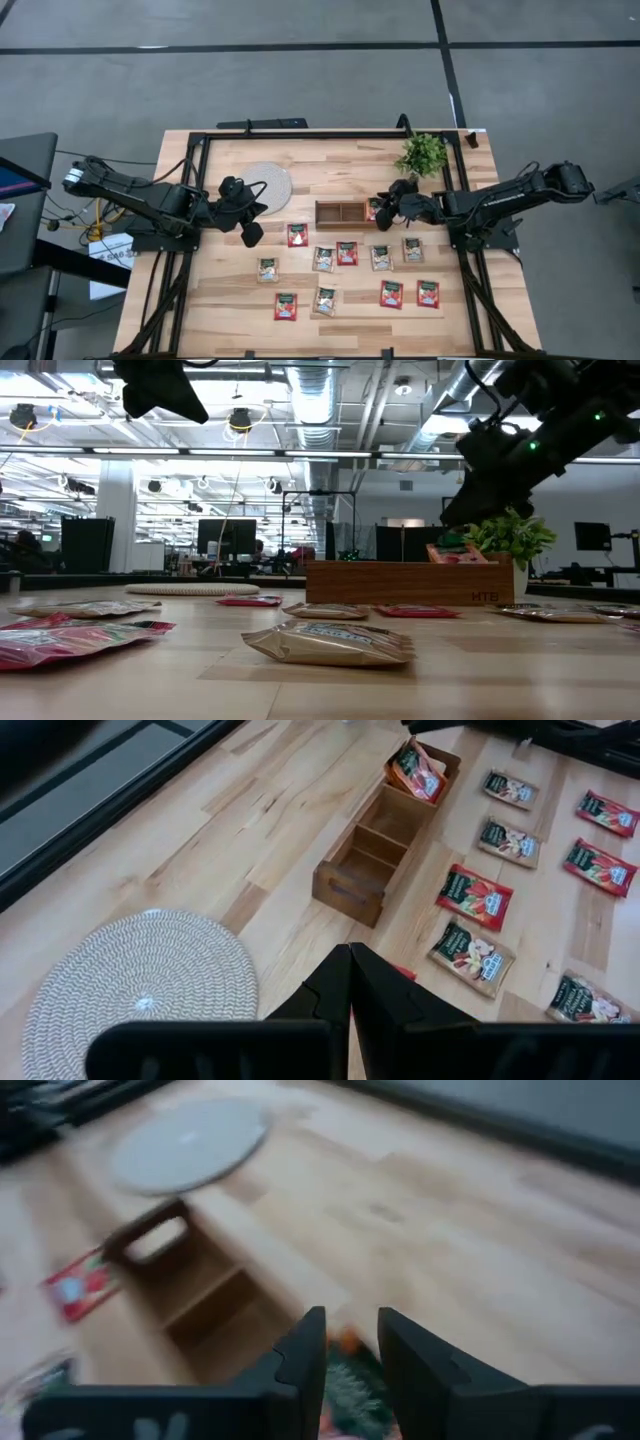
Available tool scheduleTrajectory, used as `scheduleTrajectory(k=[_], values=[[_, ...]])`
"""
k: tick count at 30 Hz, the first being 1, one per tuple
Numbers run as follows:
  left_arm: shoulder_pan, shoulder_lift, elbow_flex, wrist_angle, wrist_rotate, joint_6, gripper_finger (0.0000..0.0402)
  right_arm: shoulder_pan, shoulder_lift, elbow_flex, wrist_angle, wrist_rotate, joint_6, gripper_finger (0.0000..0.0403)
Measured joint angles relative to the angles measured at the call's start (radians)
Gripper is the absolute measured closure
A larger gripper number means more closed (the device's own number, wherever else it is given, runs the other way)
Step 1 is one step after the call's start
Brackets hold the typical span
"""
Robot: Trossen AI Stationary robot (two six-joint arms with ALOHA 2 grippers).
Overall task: Pick & Place Tea
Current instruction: Put the orange tea bag into the right section of the wooden organizer
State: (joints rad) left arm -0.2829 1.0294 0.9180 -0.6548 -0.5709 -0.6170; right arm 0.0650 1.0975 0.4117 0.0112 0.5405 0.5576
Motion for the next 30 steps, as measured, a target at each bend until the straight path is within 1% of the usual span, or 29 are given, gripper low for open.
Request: scheduleTrajectory(k=[3,5,14,18,22,26,30], values=[[0.000,0.000,0.000,0.000,0.000,0.000,0.0401,-0.008,0.009,0.001,-0.019,-0.104,0.001,0.0333],[0.000,0.000,0.000,0.000,0.009,0.000,0.0402,-0.009,0.026,0.000,-0.053,-0.143,0.037,0.0346],[0.000,0.003,0.000,0.016,0.026,0.000,0.0402,-0.006,0.111,0.000,-0.048,-0.211,0.068,0.0399],[0.000,0.003,0.000,0.017,0.030,0.000,0.0402,-0.006,0.141,0.001,-0.037,-0.232,0.087,0.0398],[0.000,0.003,0.000,0.019,0.031,0.000,0.0402,-0.006,0.142,0.002,-0.037,-0.243,0.088,0.0400],[0.000,0.003,0.000,0.022,0.031,0.000,0.0401,0.008,0.123,0.025,-0.097,-0.256,0.064,0.0401],[0.000,0.002,0.001,0.023,0.031,0.000,0.0402,0.036,0.117,0.055,-0.196,-0.258,0.063,0.0402]])
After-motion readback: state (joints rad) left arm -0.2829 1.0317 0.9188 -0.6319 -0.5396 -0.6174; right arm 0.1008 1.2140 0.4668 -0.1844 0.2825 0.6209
